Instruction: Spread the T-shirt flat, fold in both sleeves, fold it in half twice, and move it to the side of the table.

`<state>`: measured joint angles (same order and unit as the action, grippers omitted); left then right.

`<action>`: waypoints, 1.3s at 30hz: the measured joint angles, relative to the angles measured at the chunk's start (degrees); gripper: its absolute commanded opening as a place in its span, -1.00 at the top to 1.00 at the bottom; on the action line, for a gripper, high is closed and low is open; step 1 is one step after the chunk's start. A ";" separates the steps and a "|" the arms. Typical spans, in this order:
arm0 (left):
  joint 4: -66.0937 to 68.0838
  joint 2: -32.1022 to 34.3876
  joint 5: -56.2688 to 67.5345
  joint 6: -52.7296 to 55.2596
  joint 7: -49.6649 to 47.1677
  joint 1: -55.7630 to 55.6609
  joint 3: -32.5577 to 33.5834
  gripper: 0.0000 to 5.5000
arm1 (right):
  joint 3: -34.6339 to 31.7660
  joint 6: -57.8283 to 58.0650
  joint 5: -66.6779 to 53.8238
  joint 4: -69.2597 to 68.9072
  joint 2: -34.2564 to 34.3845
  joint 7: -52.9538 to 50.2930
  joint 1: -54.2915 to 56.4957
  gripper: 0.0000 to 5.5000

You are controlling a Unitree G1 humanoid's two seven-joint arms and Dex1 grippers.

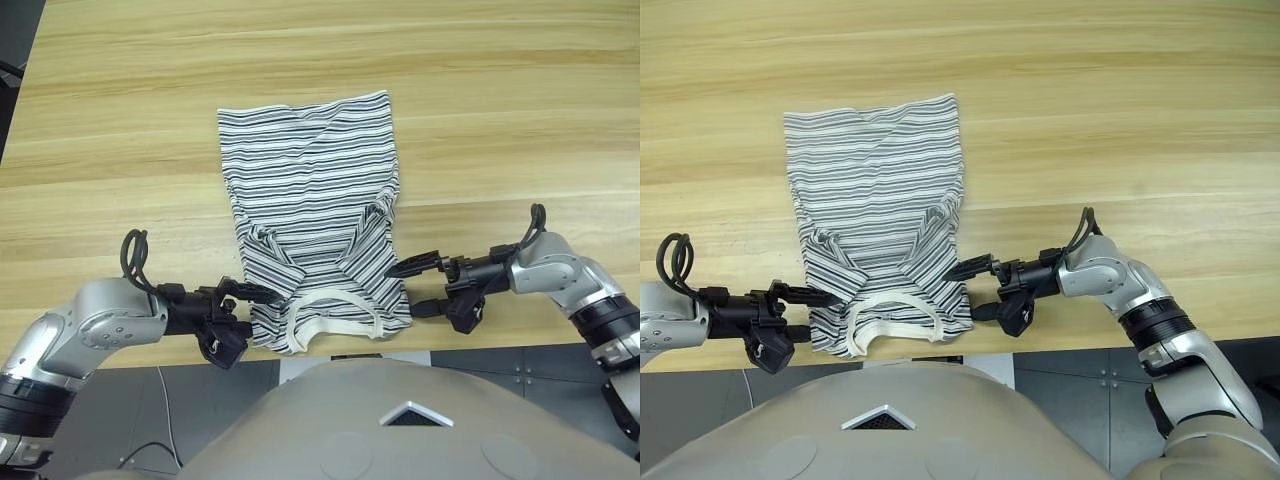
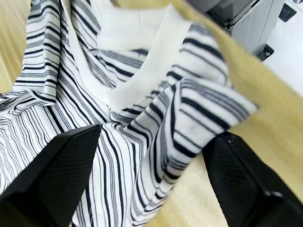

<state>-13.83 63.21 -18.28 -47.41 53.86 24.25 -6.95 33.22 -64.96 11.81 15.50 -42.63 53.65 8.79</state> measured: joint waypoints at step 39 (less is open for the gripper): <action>3.99 4.41 7.83 0.28 -0.66 0.25 -4.53 0.96 | 5.67 3.53 2.76 -1.21 -1.33 -1.62 -0.48 0.96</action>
<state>-9.84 67.63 -10.45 -47.13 53.20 24.50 -11.48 38.89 -61.43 14.57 14.29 -43.96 52.03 8.30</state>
